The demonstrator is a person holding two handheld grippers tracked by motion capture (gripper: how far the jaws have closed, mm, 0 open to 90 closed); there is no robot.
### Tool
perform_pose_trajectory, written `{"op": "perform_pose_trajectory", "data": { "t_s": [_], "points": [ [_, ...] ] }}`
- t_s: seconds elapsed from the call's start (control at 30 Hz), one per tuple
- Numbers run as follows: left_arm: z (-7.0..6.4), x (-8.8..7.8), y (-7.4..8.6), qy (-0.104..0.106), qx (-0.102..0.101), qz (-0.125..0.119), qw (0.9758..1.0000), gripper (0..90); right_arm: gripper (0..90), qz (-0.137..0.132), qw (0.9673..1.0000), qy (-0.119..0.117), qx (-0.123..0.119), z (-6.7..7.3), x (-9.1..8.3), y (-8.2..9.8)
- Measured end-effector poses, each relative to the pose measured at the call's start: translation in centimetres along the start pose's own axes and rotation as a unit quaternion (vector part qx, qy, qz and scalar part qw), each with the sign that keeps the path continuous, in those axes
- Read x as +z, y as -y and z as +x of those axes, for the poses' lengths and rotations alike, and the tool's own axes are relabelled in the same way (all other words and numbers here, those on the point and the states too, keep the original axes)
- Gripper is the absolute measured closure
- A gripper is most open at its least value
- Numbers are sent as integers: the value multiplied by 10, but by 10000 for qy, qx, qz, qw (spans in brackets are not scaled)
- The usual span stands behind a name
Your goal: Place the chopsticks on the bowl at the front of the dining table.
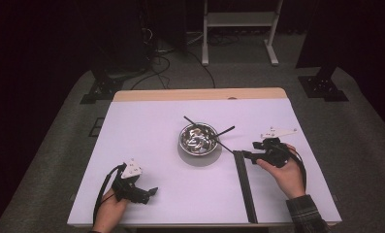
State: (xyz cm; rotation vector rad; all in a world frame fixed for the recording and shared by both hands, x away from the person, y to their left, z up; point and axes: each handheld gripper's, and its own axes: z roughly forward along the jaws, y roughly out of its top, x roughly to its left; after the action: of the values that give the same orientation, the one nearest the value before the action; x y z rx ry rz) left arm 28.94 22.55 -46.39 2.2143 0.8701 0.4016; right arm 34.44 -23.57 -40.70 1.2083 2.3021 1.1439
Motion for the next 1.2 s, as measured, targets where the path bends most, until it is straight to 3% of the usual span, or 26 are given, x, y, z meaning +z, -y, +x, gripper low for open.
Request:
{"op": "perform_pose_trajectory", "data": {
  "t_s": [0.67,1.2],
  "points": [
    [0,0,0,3,-4,0,10000,0,375,381,9987,307,139,-13,26,16],
    [0,0,0,1,-2,0,10000,0,371,578,9978,310,96,-10,38,22]
  ]
}}
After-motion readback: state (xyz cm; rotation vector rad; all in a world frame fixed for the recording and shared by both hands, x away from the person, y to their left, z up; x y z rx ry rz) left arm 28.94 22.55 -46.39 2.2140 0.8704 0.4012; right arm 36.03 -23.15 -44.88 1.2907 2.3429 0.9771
